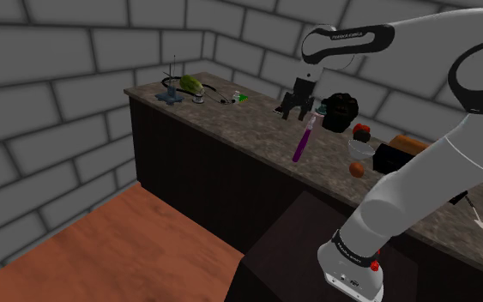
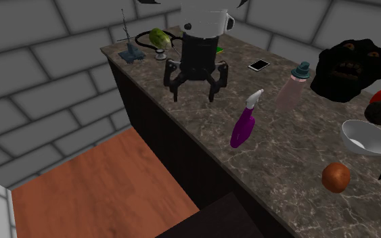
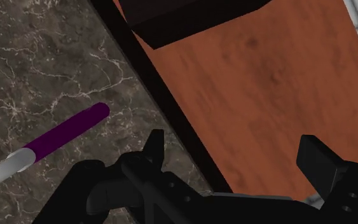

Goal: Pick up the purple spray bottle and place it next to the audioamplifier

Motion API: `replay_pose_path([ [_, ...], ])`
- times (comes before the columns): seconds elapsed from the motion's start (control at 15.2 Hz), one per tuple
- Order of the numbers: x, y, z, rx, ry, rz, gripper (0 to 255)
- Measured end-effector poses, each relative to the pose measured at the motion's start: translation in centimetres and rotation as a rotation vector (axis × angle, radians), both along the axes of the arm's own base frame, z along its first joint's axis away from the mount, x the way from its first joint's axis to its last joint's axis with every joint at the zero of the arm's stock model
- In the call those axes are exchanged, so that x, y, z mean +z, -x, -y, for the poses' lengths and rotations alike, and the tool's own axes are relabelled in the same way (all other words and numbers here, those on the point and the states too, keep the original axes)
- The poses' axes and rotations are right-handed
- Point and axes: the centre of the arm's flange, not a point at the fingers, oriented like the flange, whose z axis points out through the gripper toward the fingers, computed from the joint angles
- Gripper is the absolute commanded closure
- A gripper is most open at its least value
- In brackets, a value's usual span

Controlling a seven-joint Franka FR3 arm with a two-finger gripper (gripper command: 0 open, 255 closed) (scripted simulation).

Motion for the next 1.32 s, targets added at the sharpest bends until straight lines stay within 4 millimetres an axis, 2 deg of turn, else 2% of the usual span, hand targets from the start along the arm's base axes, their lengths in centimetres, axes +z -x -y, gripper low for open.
replay_pose_path([
  [0.33,-2.8,-1.5,6.1,-0.130,-0.021,-0.035,0],
  [0.73,-6.7,-2.4,13.5,-0.287,-0.047,-0.078,0],
  [0.92,-8.9,-2.4,17.3,-0.366,-0.060,-0.099,0],
  [1.32,-13.0,-0.6,25.3,-0.522,-0.085,-0.141,0],
])
